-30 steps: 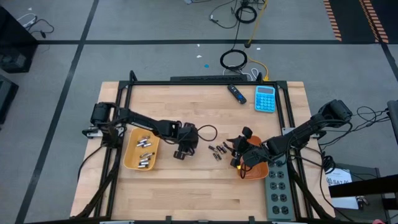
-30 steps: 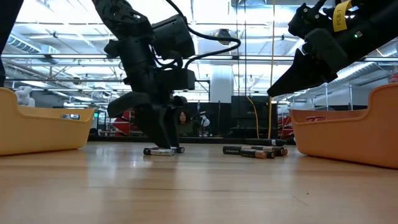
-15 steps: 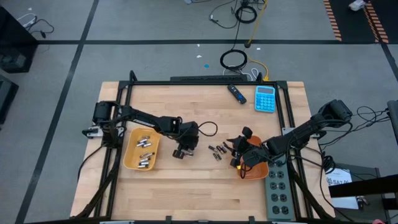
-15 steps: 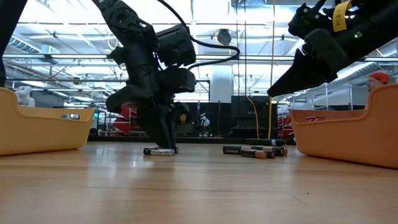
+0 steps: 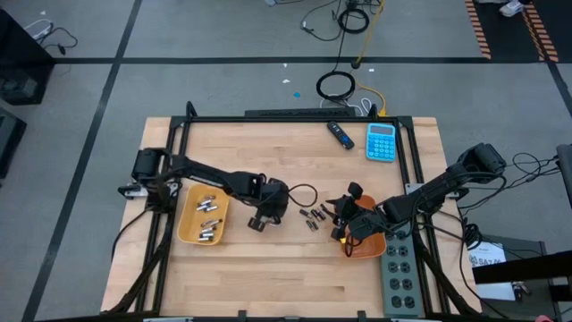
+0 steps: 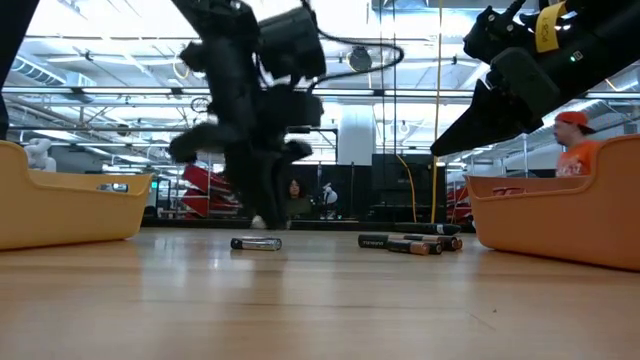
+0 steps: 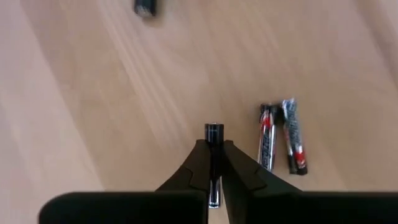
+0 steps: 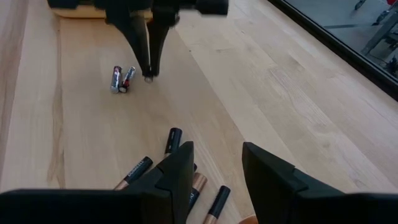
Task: Sort batteries
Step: Put the white battery into the yellow bin, then put the black battery into the orange bin
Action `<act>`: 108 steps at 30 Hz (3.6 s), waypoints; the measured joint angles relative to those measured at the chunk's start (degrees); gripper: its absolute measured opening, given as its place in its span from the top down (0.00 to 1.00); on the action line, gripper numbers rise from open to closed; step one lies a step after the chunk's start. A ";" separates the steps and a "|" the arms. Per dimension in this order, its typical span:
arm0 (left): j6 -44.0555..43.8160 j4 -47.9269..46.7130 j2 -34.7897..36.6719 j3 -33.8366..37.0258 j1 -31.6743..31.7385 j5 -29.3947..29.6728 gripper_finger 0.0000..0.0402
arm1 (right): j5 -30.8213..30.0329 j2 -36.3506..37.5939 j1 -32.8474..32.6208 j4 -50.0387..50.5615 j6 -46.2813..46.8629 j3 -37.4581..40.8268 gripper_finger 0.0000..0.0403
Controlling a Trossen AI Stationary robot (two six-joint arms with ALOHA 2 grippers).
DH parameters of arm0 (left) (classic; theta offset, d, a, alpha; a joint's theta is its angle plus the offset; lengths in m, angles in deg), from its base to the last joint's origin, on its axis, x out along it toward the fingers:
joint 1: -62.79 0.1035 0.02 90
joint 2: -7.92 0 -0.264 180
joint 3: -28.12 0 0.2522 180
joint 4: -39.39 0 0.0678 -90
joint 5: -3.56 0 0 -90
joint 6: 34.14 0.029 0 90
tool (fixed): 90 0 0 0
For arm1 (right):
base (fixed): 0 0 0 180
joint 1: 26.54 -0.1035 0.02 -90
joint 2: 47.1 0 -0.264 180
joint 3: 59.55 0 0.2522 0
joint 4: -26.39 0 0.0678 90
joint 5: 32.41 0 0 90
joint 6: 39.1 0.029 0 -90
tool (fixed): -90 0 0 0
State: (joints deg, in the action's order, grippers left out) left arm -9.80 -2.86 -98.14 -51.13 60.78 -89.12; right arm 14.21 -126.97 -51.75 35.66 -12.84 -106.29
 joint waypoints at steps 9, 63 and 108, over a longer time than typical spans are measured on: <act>-13.13 -18.54 3.17 -6.22 0.01 -5.46 0.95 | 0.22 0.02 -0.07 1.31 1.49 -0.02 0.68; -35.51 -30.28 13.58 18.85 -7.71 5.05 0.90 | -0.59 0.00 -2.91 2.53 4.59 -0.02 0.68; -29.75 -38.43 13.42 9.67 -2.39 24.79 0.69 | -0.50 0.00 -2.91 2.38 4.11 -0.02 0.68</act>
State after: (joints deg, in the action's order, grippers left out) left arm -39.55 -41.29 -84.72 -41.46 58.39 -64.33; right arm 13.71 -126.97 -54.66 38.04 -8.73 -106.31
